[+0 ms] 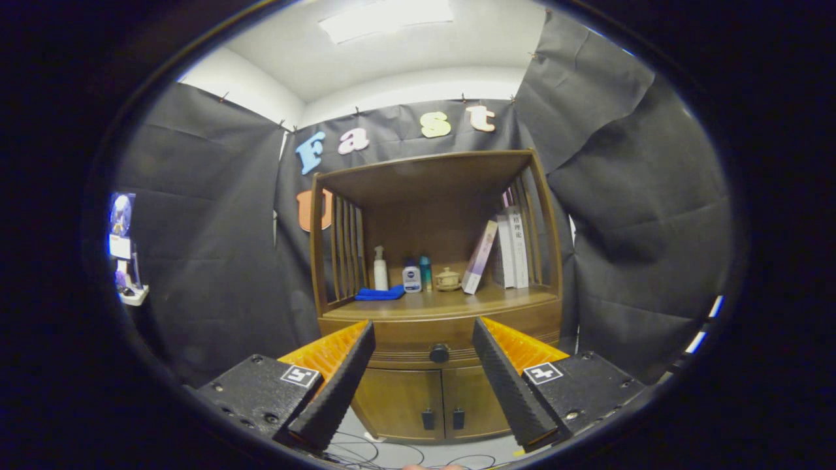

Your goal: Pull open the drawer, take out the items inside it, and place them on the countertop above the cabinet.

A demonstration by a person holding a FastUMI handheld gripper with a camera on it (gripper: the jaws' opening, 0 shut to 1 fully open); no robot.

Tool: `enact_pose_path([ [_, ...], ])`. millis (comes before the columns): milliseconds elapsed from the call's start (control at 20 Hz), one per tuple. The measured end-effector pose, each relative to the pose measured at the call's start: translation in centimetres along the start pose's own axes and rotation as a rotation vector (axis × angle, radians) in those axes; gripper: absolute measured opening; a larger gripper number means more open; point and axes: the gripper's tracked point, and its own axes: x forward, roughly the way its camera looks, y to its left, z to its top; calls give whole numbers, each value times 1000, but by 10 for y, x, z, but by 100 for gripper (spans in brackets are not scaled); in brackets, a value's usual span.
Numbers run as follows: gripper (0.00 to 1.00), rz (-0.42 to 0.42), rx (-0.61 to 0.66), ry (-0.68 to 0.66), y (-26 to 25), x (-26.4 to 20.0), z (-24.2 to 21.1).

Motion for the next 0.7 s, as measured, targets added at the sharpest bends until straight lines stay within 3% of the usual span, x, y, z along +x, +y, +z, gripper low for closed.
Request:
enact_pose_path([
  [700, 98, -59, 26, 175, -24, 121, -90],
])
